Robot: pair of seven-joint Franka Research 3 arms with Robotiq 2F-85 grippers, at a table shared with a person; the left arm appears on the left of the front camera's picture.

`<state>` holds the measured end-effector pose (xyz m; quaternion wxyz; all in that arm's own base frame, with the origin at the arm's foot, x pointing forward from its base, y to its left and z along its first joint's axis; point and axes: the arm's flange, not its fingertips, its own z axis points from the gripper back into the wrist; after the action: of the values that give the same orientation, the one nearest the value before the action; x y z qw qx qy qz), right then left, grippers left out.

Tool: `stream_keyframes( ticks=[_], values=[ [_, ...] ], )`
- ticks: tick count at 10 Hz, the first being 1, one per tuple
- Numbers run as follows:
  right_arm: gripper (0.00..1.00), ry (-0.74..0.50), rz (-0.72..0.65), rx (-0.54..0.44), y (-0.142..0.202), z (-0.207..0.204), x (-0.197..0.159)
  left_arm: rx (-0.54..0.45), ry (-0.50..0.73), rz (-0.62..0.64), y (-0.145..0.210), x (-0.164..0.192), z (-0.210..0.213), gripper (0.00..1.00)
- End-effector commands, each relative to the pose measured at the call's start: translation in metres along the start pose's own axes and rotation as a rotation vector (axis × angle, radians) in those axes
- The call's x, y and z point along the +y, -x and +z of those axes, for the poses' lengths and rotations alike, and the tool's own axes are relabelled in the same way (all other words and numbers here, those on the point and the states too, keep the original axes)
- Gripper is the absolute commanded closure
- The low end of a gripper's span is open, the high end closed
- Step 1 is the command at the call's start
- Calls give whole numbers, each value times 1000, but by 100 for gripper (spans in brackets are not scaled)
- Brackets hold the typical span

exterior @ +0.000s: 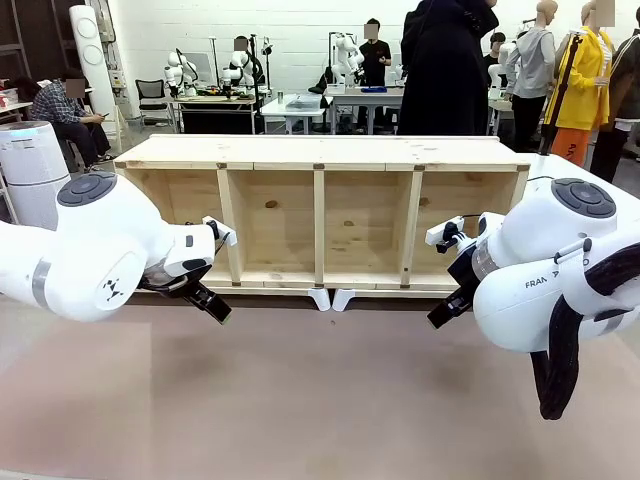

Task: Perform cable management.
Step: When the cord part of the Power Cable appears at the lower middle area of the table and stops, grasp the cord part of the Power Cable.

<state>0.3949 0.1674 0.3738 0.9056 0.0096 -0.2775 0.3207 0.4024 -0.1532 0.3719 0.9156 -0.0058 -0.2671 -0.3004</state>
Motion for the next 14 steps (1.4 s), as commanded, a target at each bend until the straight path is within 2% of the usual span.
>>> stream_keyframes(
  ticks=[1, 3, 6, 10, 14],
  values=[
    [0, 0, 0, 0, 0, 0, 0, 6, -46, 19, 2, 8, 8, 0],
    [0, 44, -50, -18, 12, 33, -9, 11, -102, 20, 10, 15, 35, 0],
    [0, 123, -115, -44, 33, 104, -7, -46, -165, 50, 31, 16, 88, 0],
    [0, 151, -151, -1, 69, 182, 14, -170, -235, 142, 80, 12, 162, 0],
    [0, 258, -210, -35, 102, 232, 31, -231, -251, 238, 129, 11, 199, 0]
  ],
)
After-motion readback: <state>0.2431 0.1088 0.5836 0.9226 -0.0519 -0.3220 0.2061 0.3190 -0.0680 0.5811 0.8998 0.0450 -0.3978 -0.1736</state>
